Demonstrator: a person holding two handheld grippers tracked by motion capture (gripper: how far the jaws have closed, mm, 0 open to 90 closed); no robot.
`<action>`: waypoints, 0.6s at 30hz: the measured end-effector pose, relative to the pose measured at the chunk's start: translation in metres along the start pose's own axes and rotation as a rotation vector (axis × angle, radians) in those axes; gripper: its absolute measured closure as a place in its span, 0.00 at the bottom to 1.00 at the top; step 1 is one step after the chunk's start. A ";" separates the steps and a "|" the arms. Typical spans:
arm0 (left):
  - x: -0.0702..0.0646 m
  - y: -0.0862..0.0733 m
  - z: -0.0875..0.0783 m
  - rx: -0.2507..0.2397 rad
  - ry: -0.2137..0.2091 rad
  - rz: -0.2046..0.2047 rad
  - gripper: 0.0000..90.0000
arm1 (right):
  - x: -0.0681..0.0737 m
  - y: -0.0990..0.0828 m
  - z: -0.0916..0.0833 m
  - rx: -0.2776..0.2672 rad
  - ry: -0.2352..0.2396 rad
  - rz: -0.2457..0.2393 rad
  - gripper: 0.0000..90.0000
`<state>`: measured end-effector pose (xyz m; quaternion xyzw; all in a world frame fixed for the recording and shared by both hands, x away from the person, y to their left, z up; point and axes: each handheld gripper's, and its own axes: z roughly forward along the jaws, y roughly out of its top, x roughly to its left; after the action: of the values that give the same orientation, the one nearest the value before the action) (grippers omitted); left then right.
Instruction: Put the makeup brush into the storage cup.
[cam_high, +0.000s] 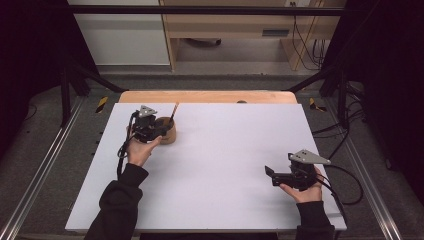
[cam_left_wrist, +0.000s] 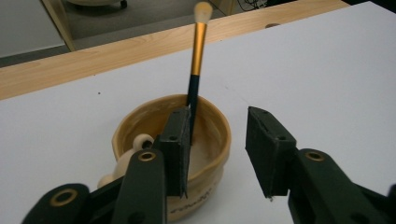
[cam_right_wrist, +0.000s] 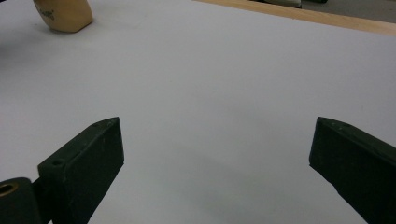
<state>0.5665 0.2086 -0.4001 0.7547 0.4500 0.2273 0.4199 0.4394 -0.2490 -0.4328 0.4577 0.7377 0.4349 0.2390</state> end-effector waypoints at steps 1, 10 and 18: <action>-0.001 -0.001 -0.002 -0.003 -0.003 0.002 0.65 | 0.000 0.000 0.000 0.000 0.000 -0.002 0.04; -0.015 -0.011 -0.023 -0.032 -0.036 0.021 0.54 | 0.000 0.002 -0.003 -0.012 -0.003 -0.003 0.03; -0.025 -0.020 -0.040 -0.059 -0.058 0.024 0.46 | 0.000 0.003 -0.005 -0.028 -0.003 -0.001 0.03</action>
<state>0.5157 0.2091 -0.3941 0.7536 0.4214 0.2236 0.4523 0.4370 -0.2507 -0.4277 0.4549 0.7312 0.4445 0.2468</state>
